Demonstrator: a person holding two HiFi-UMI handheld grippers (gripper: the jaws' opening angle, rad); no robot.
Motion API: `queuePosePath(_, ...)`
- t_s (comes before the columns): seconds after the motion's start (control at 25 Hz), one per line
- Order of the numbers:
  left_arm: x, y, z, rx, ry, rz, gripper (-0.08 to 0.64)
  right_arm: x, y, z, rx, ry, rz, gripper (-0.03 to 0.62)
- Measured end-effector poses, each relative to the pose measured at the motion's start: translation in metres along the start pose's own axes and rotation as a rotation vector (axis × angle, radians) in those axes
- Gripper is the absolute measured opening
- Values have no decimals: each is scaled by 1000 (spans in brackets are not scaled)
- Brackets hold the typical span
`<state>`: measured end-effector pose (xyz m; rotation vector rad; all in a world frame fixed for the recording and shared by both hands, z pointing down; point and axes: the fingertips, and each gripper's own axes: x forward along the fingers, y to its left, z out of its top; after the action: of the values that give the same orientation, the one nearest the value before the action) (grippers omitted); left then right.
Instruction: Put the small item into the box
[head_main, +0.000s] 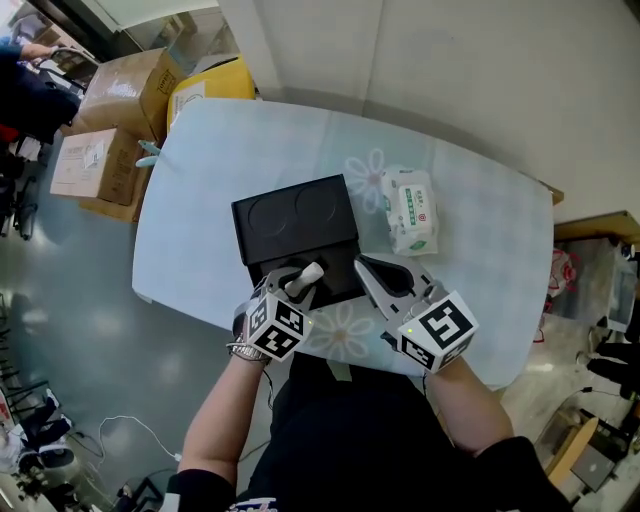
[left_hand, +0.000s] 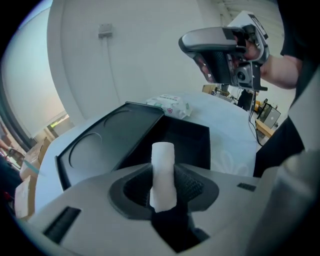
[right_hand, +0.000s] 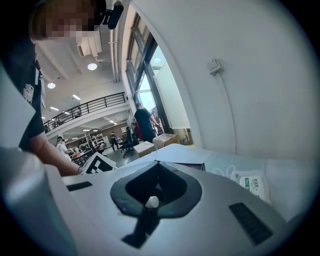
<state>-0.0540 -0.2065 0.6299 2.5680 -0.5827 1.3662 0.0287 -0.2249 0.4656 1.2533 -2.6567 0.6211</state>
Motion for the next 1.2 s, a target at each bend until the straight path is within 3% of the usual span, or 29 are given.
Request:
queuePosePath(0.64, 30, -6, -13, 45, 122, -47, 133, -2, -17, -13, 43, 10, -25, 9)
queuePosePath(1.2, 34, -8, -12, 45, 124, -15, 164, -11, -23, -11, 39, 7, -10, 9)
